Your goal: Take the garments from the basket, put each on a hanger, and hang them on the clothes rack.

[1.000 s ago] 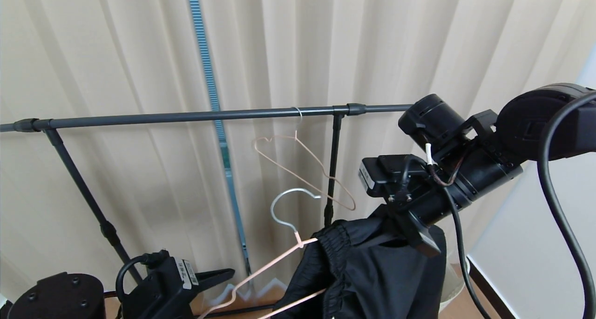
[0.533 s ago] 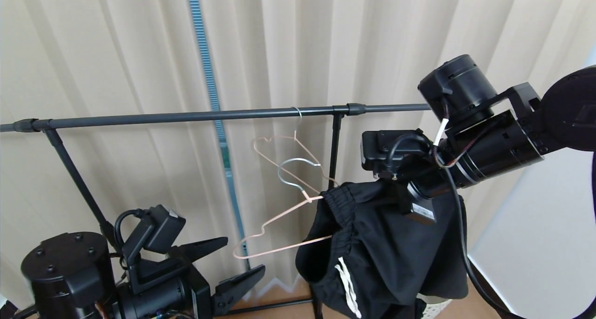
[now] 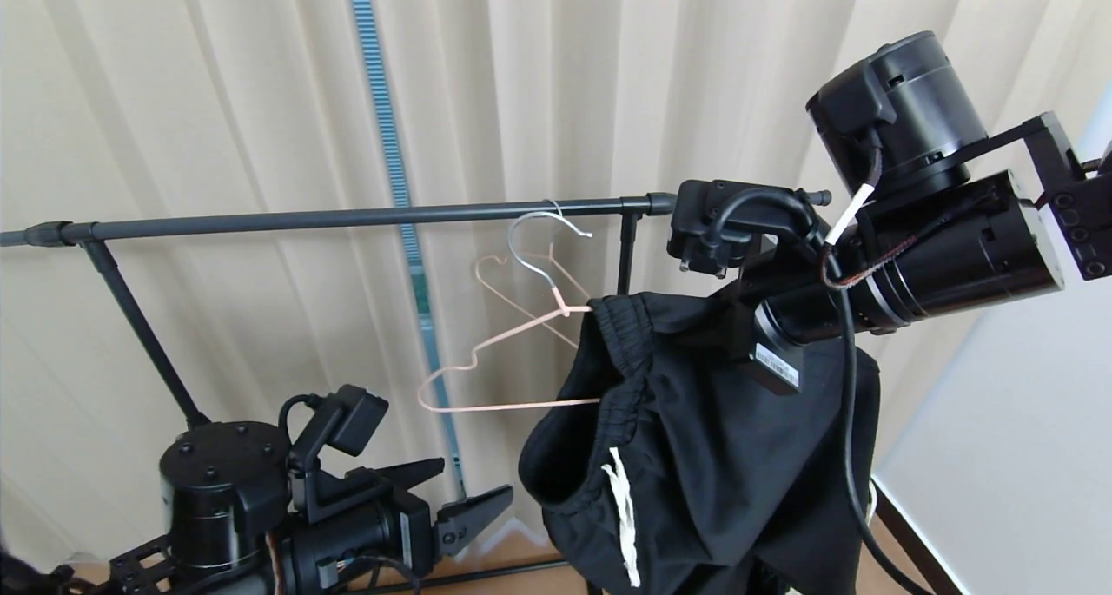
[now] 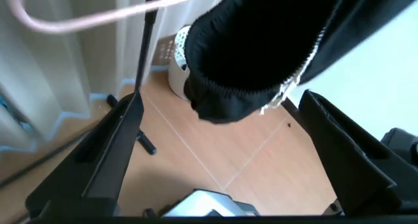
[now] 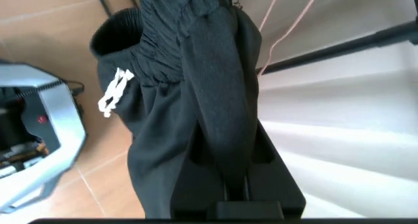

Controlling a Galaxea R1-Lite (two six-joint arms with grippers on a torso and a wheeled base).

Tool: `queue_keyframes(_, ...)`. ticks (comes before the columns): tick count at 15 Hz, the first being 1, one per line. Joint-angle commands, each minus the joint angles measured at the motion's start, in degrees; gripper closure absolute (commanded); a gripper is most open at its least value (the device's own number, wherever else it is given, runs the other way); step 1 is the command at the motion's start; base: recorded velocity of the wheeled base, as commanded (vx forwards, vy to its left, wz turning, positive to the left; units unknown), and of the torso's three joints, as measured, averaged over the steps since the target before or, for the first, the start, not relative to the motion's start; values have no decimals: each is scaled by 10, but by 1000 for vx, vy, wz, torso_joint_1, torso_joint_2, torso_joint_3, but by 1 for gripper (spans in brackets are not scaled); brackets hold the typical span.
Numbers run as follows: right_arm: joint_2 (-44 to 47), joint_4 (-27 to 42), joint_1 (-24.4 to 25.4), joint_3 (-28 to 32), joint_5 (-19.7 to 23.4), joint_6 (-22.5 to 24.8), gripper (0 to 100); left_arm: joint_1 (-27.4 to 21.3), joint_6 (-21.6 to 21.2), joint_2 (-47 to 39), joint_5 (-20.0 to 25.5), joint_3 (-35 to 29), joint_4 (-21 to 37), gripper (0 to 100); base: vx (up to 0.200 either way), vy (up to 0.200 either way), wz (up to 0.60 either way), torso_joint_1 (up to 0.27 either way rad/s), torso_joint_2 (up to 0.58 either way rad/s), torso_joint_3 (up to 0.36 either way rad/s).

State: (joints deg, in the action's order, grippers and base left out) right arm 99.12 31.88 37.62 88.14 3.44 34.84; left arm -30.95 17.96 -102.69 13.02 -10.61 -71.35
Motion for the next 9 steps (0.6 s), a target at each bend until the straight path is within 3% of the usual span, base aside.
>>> queue_keyframes(1, -10, -1, 18, -5, -3, -23, 100, -3, 19, -51, -23, -24, 0, 0, 0, 0, 0, 0, 0, 0)
queue_keyframes(5, -34, -2, 30, -25, 3, -53, 100, -7, 48, -68, -41, -44, 0, 0, 0, 0, 0, 0, 0, 0)
queue_keyframes(9, -43, -2, 37, -37, 4, -72, 100, -16, 48, -81, -55, -58, 0, 0, 0, 0, 0, 0, 0, 0)
